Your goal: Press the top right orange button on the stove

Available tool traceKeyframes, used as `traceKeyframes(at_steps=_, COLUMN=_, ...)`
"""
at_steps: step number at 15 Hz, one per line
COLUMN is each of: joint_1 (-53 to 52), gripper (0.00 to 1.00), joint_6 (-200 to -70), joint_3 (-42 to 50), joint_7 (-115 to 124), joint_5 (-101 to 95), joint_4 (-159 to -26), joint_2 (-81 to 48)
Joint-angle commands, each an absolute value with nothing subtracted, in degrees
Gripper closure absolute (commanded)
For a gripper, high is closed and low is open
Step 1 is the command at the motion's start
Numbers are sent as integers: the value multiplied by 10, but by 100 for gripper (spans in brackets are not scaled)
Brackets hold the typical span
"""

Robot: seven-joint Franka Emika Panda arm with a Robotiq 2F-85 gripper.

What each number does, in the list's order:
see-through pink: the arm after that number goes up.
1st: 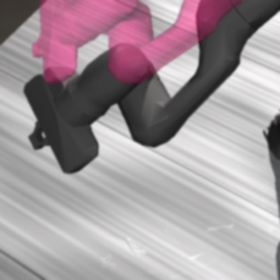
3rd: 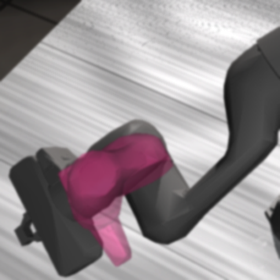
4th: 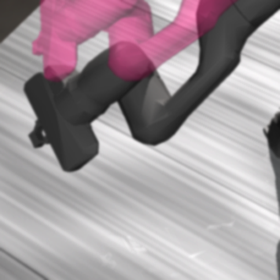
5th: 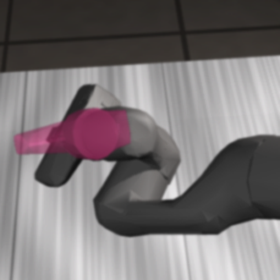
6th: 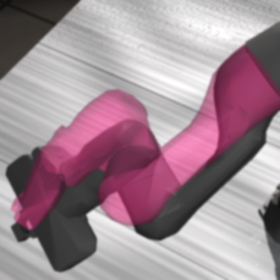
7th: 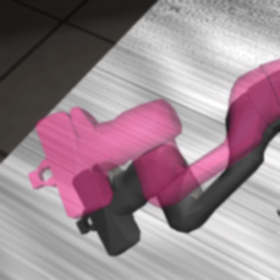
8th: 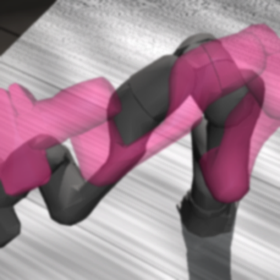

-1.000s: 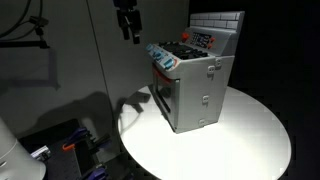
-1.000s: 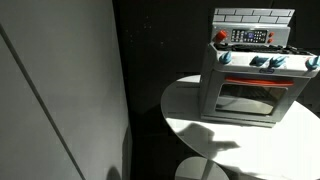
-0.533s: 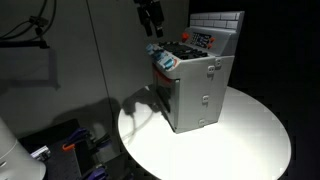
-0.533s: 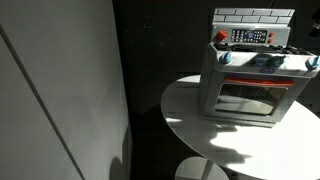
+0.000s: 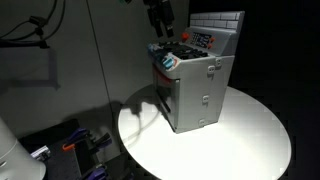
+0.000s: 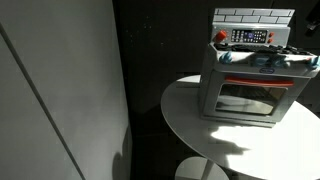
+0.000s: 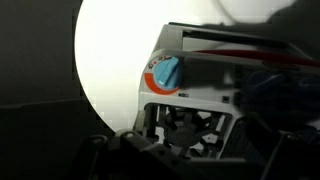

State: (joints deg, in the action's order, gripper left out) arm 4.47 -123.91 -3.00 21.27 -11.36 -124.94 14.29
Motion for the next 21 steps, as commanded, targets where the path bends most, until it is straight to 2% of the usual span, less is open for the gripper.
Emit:
traceKeyframes(at_steps=1, joint_1=42, gripper=0, joint_6=-1238, joint_3=-28, joint_7=213, joint_5=-114, joint_4=-1249, joint_2=143)
traceKeyframes(at_steps=12, joint_1=66, gripper=0, joint_6=-1352, joint_3=-30, joint_7=333, joint_5=-186, joint_4=-1210, joint_2=79)
traceKeyframes(at_steps=21, joint_1=58, gripper=0, joint_6=-1359, joint_3=-1, joint_7=436, joint_5=-247, joint_4=-1108, joint_2=-18)
